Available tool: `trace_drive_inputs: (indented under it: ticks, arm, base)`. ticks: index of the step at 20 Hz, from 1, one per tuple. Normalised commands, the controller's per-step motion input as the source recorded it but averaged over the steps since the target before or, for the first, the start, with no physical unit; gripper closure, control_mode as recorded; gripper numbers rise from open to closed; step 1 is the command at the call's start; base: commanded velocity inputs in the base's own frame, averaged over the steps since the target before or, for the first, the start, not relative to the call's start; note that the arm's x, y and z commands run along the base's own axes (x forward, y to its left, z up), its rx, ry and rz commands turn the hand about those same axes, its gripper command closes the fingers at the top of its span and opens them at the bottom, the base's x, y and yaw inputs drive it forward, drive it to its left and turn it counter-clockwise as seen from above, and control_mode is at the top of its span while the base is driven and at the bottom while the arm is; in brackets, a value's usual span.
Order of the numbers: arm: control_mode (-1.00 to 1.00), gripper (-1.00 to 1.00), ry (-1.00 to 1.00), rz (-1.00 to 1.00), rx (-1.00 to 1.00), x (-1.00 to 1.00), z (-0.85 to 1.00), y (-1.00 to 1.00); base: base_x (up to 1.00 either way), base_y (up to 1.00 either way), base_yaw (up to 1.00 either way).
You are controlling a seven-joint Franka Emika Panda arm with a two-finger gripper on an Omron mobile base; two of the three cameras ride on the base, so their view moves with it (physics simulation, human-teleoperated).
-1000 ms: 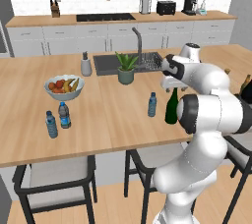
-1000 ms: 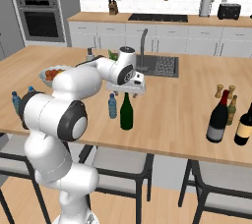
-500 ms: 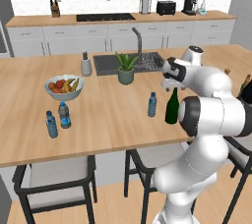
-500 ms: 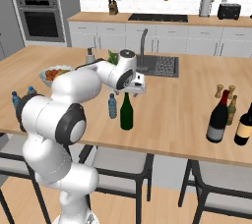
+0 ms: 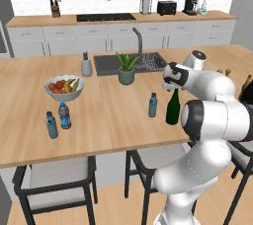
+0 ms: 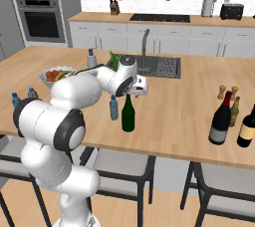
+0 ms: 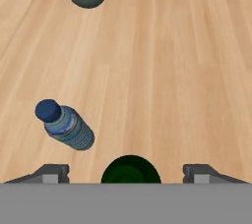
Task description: Move the plastic bottles in the middle to the plastics group, and the glass bottles in the middle to the glass group.
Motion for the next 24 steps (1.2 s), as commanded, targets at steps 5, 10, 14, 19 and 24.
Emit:
trace_drive_inputs:
  ticks: [5,10,14,19,24]
  arm:
    - [-1.00,1.00,0.00,0.00,0.00,0.08,-0.10,0.00]
    - [-1.00,1.00,-0.02,0.00,0.00,0.00,-0.12,0.00]
    - [-1.00,1.00,-0.07,0.00,0.01,-0.38,0.08,-0.22]
    - [-1.00,1.00,-0.13,-0.03,0.00,-0.48,0.35,-0.48]
    - [-1.00,1.00,-0.02,-0.25,0.00,-0.23,0.22,-0.74]
  base:
    - [0.00,0.00,0.00]
    - [0.00,0.00,0.00]
    - [0.00,0.00,0.00]
    - [0.00,0.00,0.00]
    - [0.00,0.00,0.00]
